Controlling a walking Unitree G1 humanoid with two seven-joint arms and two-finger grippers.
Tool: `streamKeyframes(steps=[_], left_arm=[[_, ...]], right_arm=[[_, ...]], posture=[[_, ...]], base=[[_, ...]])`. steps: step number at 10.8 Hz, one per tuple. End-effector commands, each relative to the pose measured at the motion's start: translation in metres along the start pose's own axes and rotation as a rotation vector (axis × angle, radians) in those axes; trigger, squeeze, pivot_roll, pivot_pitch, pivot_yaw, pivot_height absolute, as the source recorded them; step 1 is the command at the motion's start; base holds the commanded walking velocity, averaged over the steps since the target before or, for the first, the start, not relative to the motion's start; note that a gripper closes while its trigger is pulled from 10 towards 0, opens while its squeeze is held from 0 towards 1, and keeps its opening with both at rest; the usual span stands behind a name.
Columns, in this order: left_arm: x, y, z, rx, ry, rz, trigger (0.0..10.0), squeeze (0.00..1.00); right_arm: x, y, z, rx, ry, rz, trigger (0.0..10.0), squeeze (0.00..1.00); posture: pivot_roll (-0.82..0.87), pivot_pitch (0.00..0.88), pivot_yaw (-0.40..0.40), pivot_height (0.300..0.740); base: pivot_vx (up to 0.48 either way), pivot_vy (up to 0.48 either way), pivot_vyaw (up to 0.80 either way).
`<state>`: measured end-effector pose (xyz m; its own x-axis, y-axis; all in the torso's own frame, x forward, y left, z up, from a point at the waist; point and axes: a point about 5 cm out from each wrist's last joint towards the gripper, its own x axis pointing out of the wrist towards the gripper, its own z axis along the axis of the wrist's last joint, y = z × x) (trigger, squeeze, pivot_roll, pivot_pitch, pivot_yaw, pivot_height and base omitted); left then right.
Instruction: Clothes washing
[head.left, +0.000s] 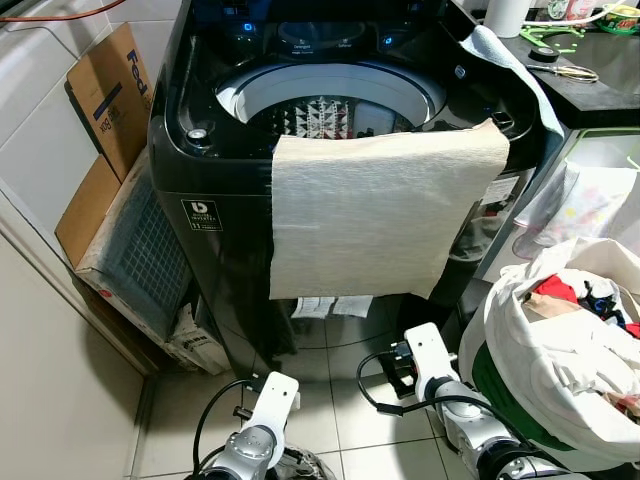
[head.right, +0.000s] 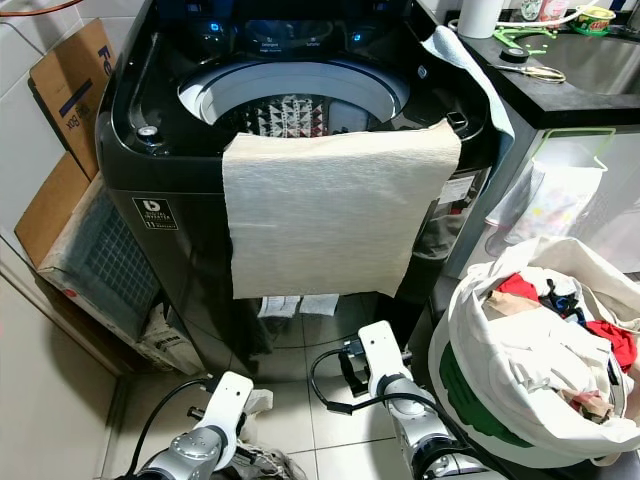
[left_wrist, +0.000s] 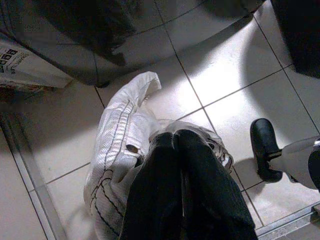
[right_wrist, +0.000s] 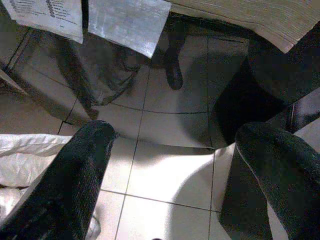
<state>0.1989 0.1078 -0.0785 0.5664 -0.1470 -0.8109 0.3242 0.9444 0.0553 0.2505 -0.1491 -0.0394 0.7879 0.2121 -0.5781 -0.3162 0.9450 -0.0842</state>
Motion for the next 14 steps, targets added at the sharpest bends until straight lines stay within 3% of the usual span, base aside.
streamKeyframes(steps=[1,14], left_arm=[[0.0003,0.0028,0.0028,0.005,-0.005,0.007,10.0,0.0],[-0.0001,0.0033,0.0,0.013,0.001,0.006,10.0,0.0]], right_arm=[[0.0015,0.0013,0.0037,-0.01,-0.007,0.013,10.0,0.0],[0.0001,0.0011,-0.0007,-0.013,0.009,0.012,10.0,0.0]], posture=[[0.05,0.0,0.014,0.74],[0.05,0.0,0.014,0.74]], base=[[0.0,0.0,0.0],[0.0,0.0,0.0]])
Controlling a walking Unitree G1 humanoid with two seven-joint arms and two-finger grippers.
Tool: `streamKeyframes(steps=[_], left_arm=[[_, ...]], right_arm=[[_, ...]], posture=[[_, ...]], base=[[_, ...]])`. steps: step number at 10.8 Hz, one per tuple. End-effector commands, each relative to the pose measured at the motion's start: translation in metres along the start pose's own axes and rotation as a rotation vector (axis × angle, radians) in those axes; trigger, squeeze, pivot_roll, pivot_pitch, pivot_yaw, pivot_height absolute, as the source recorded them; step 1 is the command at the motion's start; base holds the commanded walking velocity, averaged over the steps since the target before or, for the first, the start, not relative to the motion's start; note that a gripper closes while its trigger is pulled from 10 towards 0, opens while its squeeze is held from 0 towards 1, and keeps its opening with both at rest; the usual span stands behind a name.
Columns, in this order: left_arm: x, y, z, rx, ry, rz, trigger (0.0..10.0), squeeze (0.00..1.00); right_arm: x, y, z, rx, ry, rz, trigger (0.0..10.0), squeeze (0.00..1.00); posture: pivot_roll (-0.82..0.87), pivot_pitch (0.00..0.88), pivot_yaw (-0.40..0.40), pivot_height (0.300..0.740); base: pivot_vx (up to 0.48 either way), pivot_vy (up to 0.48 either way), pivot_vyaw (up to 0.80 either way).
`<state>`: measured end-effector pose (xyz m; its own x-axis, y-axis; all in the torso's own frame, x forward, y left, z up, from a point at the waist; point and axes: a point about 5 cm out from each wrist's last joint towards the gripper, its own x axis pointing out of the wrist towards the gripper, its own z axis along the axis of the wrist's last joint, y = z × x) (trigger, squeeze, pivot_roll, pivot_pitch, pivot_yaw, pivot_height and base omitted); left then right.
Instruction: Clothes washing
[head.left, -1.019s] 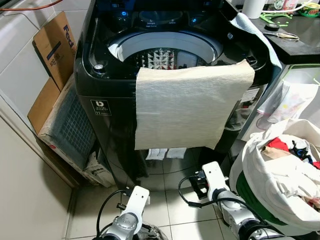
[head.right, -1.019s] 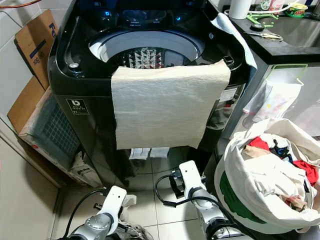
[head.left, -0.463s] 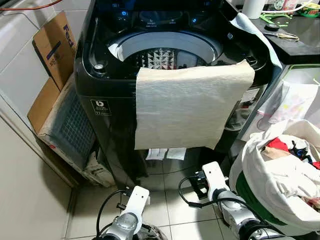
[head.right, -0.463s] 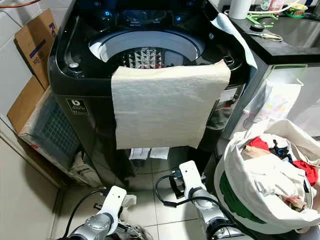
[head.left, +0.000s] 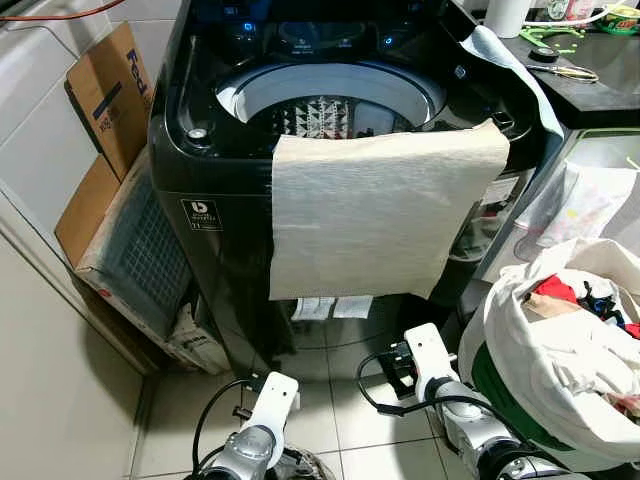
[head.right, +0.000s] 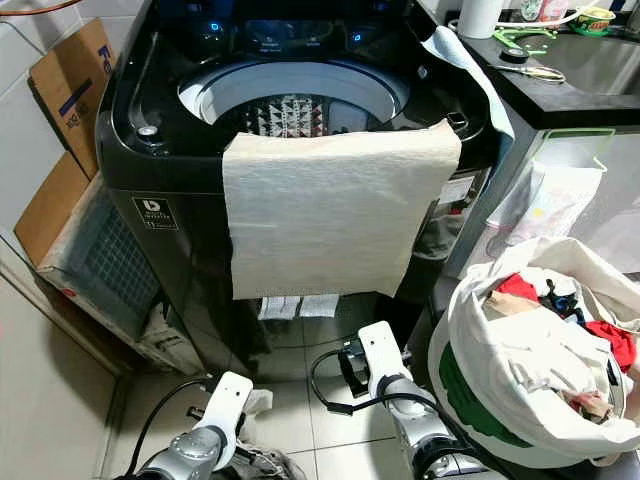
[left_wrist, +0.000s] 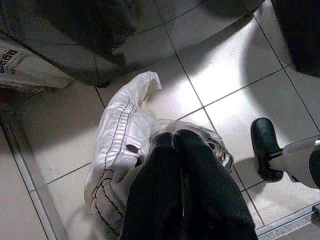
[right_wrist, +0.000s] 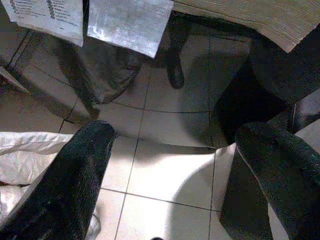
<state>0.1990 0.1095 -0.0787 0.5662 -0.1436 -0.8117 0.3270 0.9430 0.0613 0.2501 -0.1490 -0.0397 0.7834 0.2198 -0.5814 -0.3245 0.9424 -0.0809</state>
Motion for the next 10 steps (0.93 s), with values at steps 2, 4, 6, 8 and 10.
streamKeyframes(steps=[2,4,6,8,10], left_arm=[[0.0,0.0016,0.0001,0.009,0.0,0.003,10.0,0.0],[-0.0002,0.0009,-0.001,0.012,0.002,0.002,10.0,0.0],[-0.0003,0.0004,-0.0021,0.016,0.004,0.001,10.0,0.0],[-0.0005,-0.0006,-0.0035,0.02,0.006,-0.002,10.0,0.0],[-0.0006,-0.0012,-0.004,0.021,0.007,-0.004,10.0,0.0]], right_arm=[[0.0002,0.0014,-0.0004,-0.011,0.007,0.005,10.0,0.0],[0.0005,0.003,-0.0002,-0.017,0.007,0.012,10.0,0.0],[0.0002,0.0038,-0.0012,-0.021,0.009,0.016,10.0,0.0],[-0.0004,0.0043,-0.0025,-0.024,0.008,0.015,10.0,0.0],[-0.0009,0.0043,-0.0034,-0.025,0.007,0.013,10.0,0.0]], posture=[[0.05,0.0,0.013,0.74],[0.05,0.0,0.011,0.74],[0.05,0.0,0.01,0.74],[0.05,0.0,0.013,0.74],[0.04,0.0,0.014,0.74]], base=[[0.0,0.0,0.0],[0.0,0.0,0.0],[0.0,0.0,0.0],[0.0,0.0,0.0],[0.0,0.0,0.0]])
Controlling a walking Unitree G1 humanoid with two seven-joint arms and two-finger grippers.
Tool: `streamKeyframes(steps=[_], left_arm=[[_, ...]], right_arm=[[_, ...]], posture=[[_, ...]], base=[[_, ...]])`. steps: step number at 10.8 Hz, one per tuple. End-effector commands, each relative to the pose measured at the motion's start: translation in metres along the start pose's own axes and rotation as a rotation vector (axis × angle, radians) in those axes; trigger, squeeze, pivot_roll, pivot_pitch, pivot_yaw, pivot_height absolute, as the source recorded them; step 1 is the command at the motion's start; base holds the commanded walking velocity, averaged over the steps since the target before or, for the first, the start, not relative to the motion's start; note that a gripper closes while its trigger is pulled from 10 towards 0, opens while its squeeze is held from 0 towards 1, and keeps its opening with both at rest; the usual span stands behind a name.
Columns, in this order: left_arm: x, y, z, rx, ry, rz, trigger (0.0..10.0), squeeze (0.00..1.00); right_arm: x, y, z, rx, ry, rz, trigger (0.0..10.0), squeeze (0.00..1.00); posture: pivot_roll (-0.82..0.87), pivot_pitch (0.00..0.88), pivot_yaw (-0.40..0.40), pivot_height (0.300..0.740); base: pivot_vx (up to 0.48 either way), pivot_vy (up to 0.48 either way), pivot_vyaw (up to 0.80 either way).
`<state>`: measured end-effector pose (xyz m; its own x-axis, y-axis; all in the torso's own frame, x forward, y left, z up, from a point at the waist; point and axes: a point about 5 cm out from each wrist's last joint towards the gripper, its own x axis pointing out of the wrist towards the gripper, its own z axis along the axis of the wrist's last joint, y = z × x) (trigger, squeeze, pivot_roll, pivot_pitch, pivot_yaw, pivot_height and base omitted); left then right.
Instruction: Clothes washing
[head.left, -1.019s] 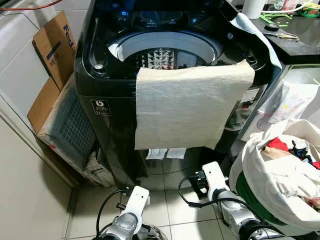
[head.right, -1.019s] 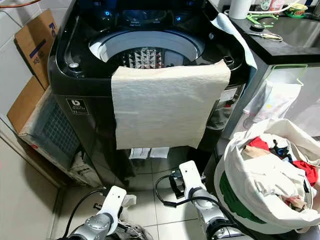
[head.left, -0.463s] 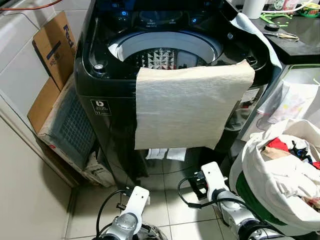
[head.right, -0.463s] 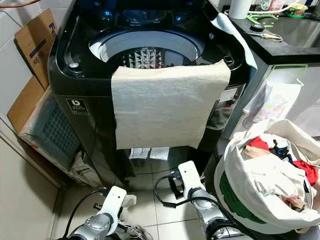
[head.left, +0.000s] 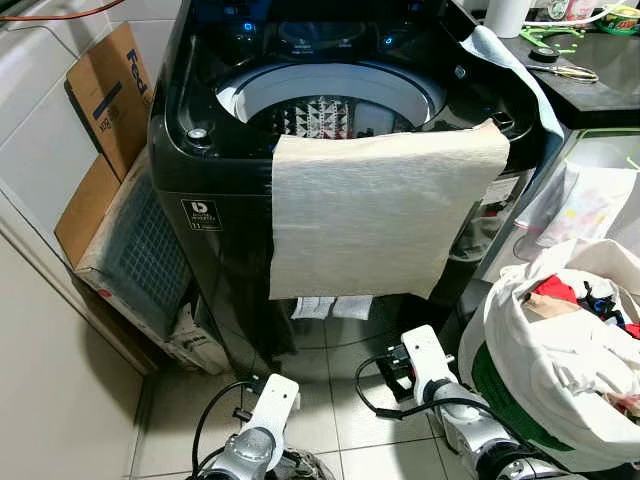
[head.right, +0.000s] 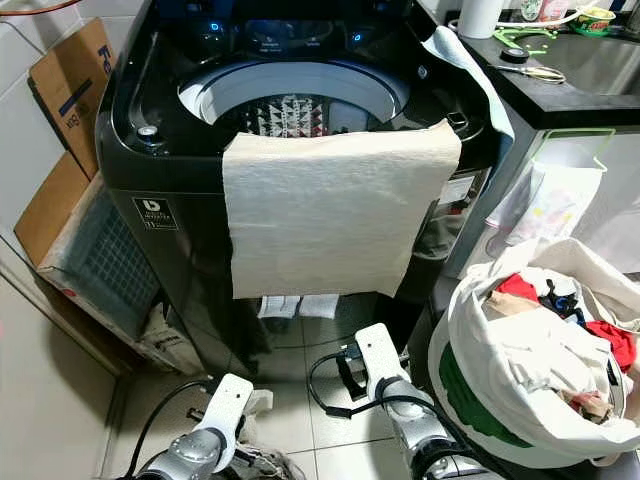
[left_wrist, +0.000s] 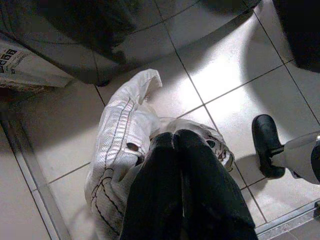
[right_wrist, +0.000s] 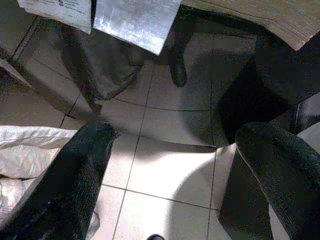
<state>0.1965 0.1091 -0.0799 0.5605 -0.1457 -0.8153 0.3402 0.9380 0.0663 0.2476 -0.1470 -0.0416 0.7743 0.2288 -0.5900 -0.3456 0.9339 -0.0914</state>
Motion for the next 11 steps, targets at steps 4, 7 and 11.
streamKeyframes(steps=[4,7,11], left_arm=[[-0.0004,-0.0008,-0.0024,0.006,0.002,-0.004,10.0,0.0],[-0.0004,-0.0007,-0.0026,0.005,0.003,-0.004,10.0,0.0],[-0.0002,0.0009,-0.0013,0.01,0.002,-0.003,10.0,0.0]], right_arm=[[-0.0005,0.0006,-0.001,-0.001,-0.001,-0.003,10.0,0.0],[0.0001,-0.0017,0.0011,0.0,-0.003,-0.009,10.0,0.0],[0.0001,-0.0011,0.0006,0.004,0.001,-0.007,10.0,0.0]], posture=[[0.04,0.0,0.013,0.74],[0.04,0.0,0.013,0.74],[0.04,0.0,0.016,0.74]], base=[[0.0,0.0,0.0],[0.0,0.0,0.0],[0.0,0.0,0.0]])
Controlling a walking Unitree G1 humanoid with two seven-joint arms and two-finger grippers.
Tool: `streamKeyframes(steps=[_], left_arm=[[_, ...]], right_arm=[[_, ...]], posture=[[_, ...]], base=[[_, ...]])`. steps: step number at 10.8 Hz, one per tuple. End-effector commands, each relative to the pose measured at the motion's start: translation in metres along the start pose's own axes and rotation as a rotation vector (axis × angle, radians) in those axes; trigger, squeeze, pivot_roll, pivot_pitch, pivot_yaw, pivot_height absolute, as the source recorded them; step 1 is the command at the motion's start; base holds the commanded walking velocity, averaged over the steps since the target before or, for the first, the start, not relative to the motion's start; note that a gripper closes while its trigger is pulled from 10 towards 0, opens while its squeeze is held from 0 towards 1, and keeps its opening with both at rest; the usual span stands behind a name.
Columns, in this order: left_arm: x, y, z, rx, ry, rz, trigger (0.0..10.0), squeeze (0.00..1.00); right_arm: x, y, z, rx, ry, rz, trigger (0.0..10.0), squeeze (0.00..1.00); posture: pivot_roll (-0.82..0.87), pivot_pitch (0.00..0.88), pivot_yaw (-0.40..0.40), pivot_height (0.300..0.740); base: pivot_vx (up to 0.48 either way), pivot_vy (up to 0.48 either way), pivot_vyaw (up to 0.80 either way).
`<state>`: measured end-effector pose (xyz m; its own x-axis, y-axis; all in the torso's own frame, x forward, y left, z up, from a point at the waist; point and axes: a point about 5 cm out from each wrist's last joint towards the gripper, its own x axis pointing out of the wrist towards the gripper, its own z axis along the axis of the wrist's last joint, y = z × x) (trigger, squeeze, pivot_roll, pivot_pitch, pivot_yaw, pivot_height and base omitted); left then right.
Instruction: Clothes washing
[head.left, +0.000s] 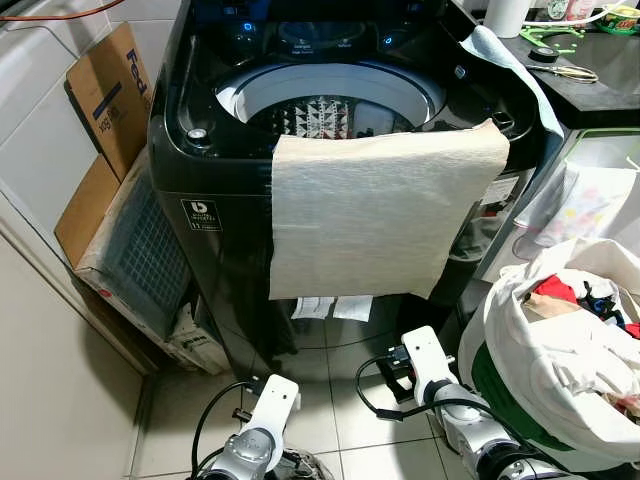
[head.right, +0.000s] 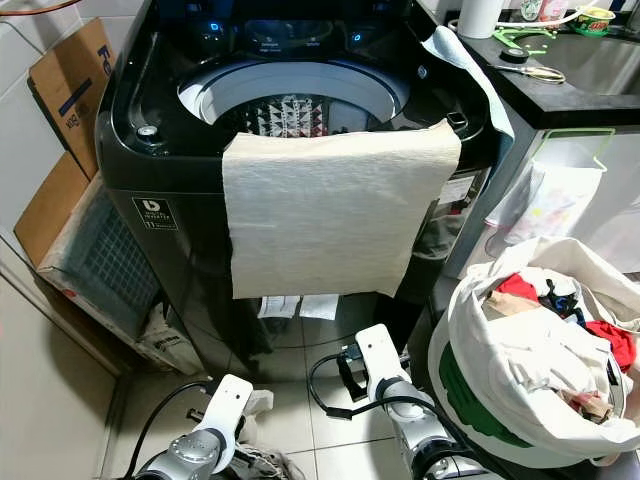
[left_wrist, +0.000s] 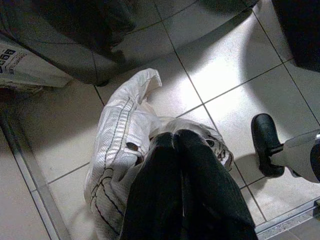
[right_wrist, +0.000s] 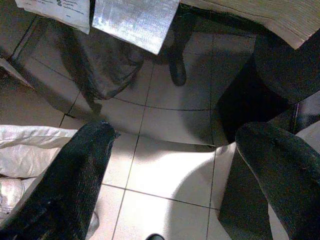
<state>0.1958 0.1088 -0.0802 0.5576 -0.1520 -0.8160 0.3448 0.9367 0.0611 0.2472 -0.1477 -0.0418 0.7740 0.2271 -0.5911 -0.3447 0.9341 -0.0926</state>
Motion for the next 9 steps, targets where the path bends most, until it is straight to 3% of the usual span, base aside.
streamKeyframes(steps=[1,9], left_arm=[[-0.0001,0.0016,-0.0003,0.01,0.001,0.005,10.0,0.0],[0.0003,0.0013,0.0003,-0.021,0.015,0.008,10.0,0.0]], right_arm=[[0.0005,-0.0007,0.0013,0.004,-0.001,-0.006,10.0,0.0],[0.0007,0.0025,-0.0008,-0.023,0.019,0.009,10.0,0.0]], posture=[[0.04,0.0,0.016,0.74],[0.05,0.0,0.0,0.74]], base=[[0.0,0.0,0.0],[0.0,0.0,0.0]])
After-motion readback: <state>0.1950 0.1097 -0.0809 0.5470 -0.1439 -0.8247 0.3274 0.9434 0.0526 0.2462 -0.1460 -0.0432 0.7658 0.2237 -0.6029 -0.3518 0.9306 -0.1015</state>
